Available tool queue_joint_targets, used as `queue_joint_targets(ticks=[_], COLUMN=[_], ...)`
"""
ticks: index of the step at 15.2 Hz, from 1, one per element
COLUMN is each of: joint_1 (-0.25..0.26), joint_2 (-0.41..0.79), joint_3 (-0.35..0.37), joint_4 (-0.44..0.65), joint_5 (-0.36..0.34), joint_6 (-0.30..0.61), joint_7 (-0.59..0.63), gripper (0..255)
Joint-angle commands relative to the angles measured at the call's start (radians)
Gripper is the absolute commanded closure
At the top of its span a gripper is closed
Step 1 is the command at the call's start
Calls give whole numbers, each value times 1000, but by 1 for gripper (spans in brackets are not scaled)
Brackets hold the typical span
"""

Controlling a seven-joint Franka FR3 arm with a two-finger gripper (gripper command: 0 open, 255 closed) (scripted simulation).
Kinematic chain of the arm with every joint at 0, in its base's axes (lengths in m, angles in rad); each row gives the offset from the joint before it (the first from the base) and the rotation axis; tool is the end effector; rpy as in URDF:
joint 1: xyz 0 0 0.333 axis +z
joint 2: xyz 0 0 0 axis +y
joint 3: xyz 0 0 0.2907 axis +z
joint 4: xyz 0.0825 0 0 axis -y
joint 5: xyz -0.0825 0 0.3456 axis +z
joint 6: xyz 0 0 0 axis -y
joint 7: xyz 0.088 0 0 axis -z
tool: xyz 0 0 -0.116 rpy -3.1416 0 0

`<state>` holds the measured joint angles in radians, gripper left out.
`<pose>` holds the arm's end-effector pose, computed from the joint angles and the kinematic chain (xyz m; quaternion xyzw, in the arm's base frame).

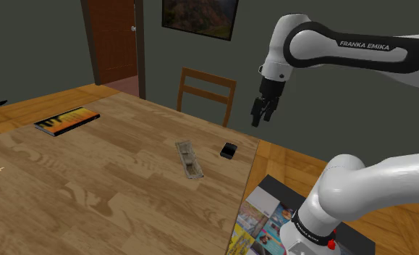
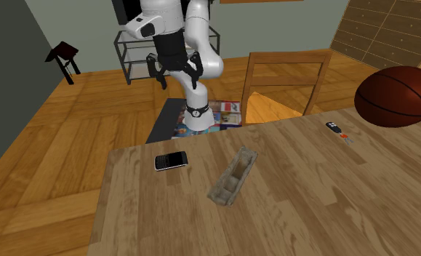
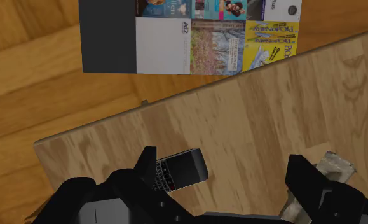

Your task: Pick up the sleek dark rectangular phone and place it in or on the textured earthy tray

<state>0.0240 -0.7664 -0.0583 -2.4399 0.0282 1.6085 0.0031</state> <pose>0.2904 -0.0098 0.5246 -0.9988 0.0109 0.0327 0.0345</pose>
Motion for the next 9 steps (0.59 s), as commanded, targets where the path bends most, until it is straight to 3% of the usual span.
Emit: queue_joint_targets(ticks=[1, 9], joint_1=[0, -129], joint_2=[0, 176], joint_3=[0, 161], joint_4=[0, -111], joint_5=[0, 47], joint_6=[0, 318], joint_7=[0, 492], gripper=[0, 0])
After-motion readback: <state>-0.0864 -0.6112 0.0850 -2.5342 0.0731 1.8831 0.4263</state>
